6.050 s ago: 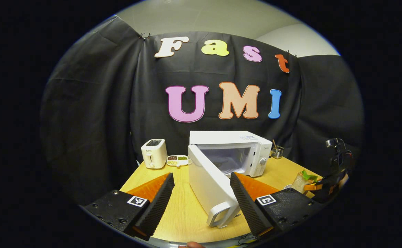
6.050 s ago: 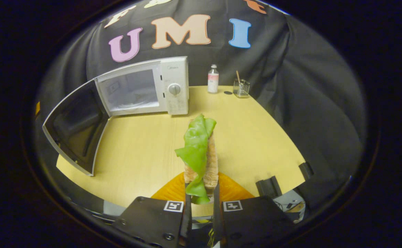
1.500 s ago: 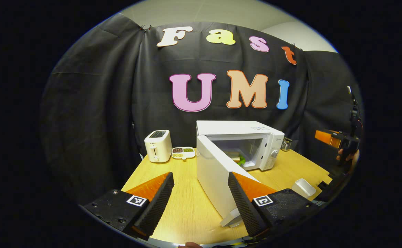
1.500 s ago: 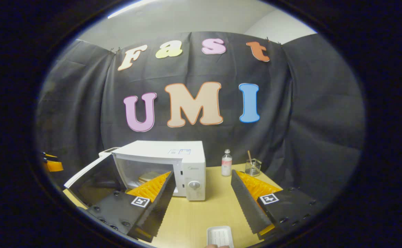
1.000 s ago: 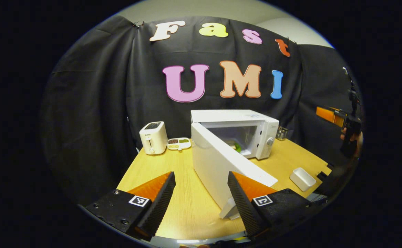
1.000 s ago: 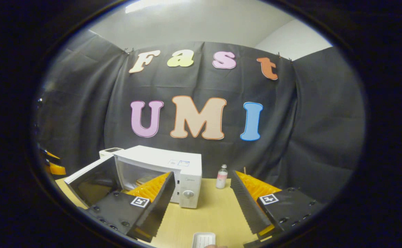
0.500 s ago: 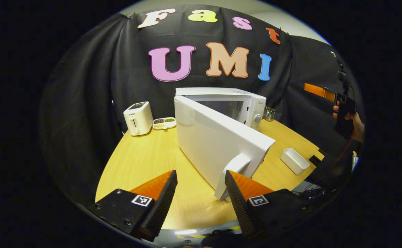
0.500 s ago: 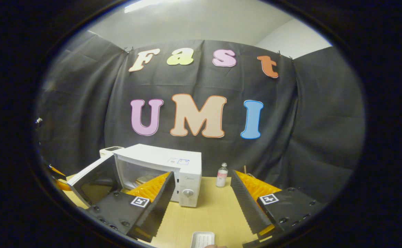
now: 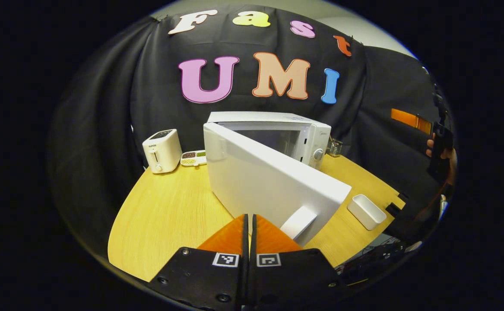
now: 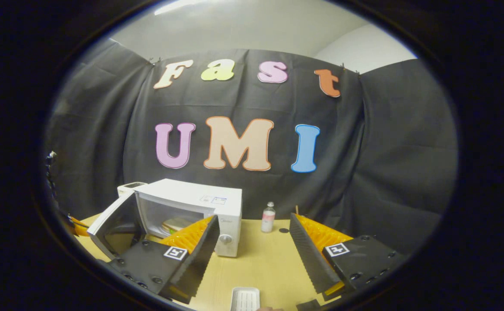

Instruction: Open the microwave oven with the left hand, put the food in, and close the microwave oven.

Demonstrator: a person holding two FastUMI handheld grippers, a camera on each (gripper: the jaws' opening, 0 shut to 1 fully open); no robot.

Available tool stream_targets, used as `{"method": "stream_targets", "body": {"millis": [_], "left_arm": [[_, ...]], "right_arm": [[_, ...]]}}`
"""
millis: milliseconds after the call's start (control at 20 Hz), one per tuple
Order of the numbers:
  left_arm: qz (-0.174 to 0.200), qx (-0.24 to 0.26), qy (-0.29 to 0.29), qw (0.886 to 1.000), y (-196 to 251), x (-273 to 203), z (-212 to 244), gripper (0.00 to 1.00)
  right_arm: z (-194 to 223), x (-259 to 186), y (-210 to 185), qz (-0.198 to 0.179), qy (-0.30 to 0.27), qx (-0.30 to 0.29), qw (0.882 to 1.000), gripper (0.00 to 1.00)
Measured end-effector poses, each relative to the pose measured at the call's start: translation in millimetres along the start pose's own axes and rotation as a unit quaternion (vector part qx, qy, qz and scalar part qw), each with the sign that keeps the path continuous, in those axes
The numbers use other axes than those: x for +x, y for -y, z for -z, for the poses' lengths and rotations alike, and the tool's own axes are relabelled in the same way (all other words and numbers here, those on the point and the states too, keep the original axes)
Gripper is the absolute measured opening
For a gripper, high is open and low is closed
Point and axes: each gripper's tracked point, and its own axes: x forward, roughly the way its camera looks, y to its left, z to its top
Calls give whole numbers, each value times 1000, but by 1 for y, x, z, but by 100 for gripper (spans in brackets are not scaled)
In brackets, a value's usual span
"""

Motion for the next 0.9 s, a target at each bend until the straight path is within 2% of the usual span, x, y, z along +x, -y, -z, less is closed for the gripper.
{"method": "stream_targets", "body": {"millis": [150, 400, 900], "left_arm": [[0, 31, 9, 999, 10, 9, -8, 1], [27, 37, 5, 999, 34, 28, -15, 1], [42, 39, 4, 998, 74, 73, -34, 1]], "right_arm": [[1, -4, 6, 7, 0, -3, 1000, 92], [1, -8, 15, 13, 2, -5, 1000, 92], [-4, -3, 34, 15, 10, 7, 1000, 92]]}}
